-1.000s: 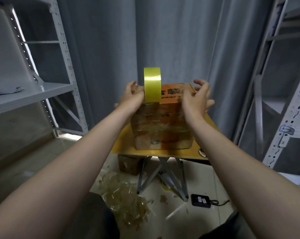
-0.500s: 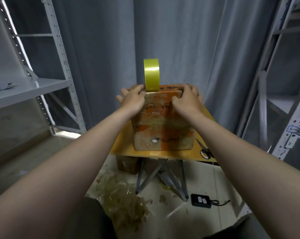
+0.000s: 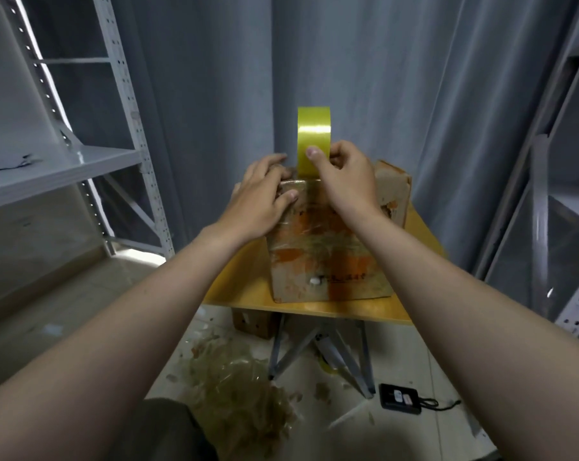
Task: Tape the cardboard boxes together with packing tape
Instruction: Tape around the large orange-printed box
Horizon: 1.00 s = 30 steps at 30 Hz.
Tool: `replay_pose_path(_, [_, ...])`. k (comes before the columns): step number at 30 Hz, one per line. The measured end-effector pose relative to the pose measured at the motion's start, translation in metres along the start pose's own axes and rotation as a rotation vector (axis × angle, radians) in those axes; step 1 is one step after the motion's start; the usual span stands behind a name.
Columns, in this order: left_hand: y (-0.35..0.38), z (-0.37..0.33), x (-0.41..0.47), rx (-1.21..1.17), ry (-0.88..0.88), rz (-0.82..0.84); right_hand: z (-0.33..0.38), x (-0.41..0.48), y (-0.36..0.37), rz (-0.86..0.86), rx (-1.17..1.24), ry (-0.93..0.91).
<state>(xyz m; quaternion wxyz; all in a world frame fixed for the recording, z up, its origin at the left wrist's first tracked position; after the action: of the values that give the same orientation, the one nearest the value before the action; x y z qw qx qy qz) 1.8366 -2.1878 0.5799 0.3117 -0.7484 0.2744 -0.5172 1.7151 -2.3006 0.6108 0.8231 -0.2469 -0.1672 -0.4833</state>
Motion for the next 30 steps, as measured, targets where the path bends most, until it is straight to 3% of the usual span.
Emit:
replay_pose_path(6, [0.002, 0.009, 0.000, -0.023, 0.007, -0.035, 0.004, -0.002, 0.000, -0.006, 0.099, -0.022])
replay_pose_path(14, [0.003, 0.008, 0.003, -0.008, -0.048, -0.012, 0.024, -0.036, -0.006, -0.091, 0.422, -0.059])
replay_pose_path(30, [0.003, 0.012, 0.009, -0.127, -0.079, 0.009, -0.035, -0.103, -0.006, -0.116, 0.328, -0.003])
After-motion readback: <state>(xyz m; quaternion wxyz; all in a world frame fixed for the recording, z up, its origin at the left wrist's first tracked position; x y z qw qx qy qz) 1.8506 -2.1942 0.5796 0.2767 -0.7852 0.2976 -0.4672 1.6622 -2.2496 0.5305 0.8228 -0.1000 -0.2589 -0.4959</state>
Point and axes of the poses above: each hand's wrist, its own x-axis towards the middle knuckle, its own y-axis out of the palm, z = x × y, the point moved 8 cm from there along x, towards the middle knuckle, and after that the axes turned 6 degrees about y, right-handed, at the moved point
